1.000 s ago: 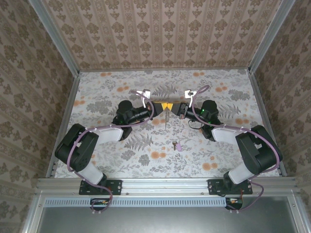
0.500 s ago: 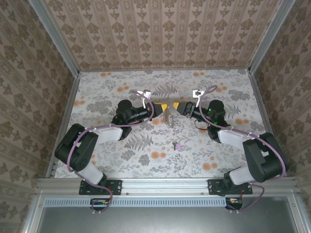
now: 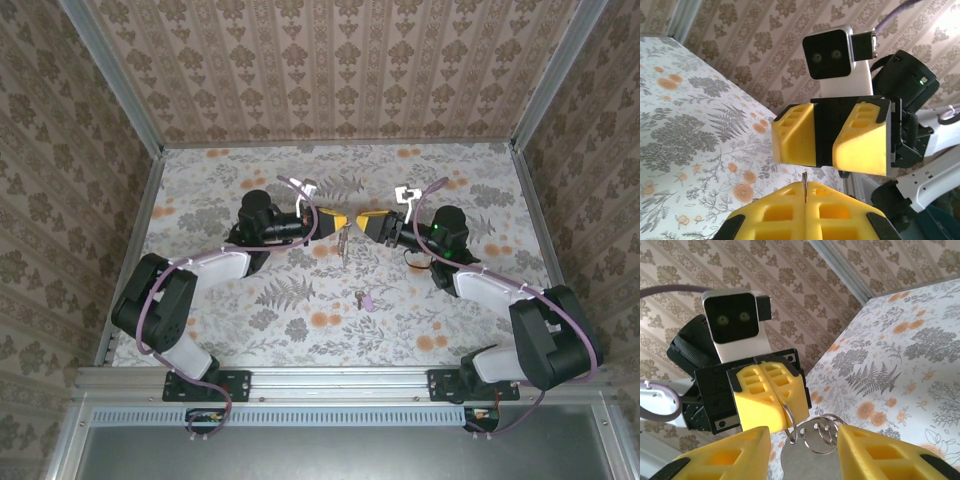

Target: Put the keys on the keyring

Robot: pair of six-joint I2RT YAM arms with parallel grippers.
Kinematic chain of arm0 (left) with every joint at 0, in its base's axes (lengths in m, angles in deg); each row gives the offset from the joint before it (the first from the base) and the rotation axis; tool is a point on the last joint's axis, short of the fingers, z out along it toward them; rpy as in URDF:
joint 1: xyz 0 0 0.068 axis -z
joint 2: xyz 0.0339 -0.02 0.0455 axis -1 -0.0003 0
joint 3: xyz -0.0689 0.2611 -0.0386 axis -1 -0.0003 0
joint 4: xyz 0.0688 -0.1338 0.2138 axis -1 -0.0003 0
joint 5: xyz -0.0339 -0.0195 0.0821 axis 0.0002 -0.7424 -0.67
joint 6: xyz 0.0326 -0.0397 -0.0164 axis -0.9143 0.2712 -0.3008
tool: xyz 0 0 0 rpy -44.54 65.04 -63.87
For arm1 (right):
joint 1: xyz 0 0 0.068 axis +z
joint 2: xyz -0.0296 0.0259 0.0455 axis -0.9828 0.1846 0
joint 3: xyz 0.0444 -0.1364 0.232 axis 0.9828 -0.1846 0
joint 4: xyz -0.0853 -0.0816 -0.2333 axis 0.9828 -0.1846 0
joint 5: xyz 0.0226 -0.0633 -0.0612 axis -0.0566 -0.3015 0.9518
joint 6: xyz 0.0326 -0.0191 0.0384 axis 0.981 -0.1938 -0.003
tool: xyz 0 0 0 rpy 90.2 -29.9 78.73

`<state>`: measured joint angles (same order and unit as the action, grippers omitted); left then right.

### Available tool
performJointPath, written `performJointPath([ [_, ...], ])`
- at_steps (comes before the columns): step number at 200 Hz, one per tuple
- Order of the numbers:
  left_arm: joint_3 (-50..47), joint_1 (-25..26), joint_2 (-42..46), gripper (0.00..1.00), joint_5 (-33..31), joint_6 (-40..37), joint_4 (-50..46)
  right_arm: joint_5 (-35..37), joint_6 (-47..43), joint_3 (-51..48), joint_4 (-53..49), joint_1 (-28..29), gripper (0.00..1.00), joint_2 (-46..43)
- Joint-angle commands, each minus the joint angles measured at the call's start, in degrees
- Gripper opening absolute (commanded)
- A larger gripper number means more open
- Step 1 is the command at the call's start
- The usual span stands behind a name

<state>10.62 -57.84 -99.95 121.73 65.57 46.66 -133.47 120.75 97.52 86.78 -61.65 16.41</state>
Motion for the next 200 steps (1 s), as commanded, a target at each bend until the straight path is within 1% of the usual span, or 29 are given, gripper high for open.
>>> performJointPath([
  [1,2.4,-0.3,0.1,0.00,4.5,-1.7,-0.7,-3.6,-0.5,0.7,2.1,0.1,0.39,0.8],
  [41,2.9,-0.1,-0.6,0.00,5.2,-1.6,-1.1,-4.2,0.4,0.5,4.0,0.6,0.35,1.3],
  [103,3.3,0.0,-1.0,0.00,5.6,-1.8,-1.3,-4.7,0.3,1.4,3.9,2.0,0.31,1.3],
  [124,3.5,0.1,-1.2,0.00,5.7,-1.8,-1.4,-4.7,0.1,1.6,3.8,2.3,0.26,3.0],
  [148,3.7,0.2,-1.4,0.00,6.0,-1.8,-1.3,-4.7,0.0,1.9,3.7,2.6,0.25,3.7],
  [162,3.8,0.2,-1.3,0.00,6.1,-1.8,-1.4,-4.6,0.0,2.0,3.8,2.6,0.22,4.0],
  [176,3.8,0.2,-1.4,0.00,6.2,-1.8,-1.4,-4.4,0.0,2.1,3.8,2.6,0.22,4.2],
  [190,3.8,0.2,-1.4,0.00,6.2,-1.8,-1.5,-3.8,-0.2,2.1,3.4,2.6,0.28,3.9],
  [200,3.7,0.3,-1.4,0.00,6.2,-1.9,-1.5,-3.5,-0.5,2.1,3.0,2.5,0.29,3.6],
])
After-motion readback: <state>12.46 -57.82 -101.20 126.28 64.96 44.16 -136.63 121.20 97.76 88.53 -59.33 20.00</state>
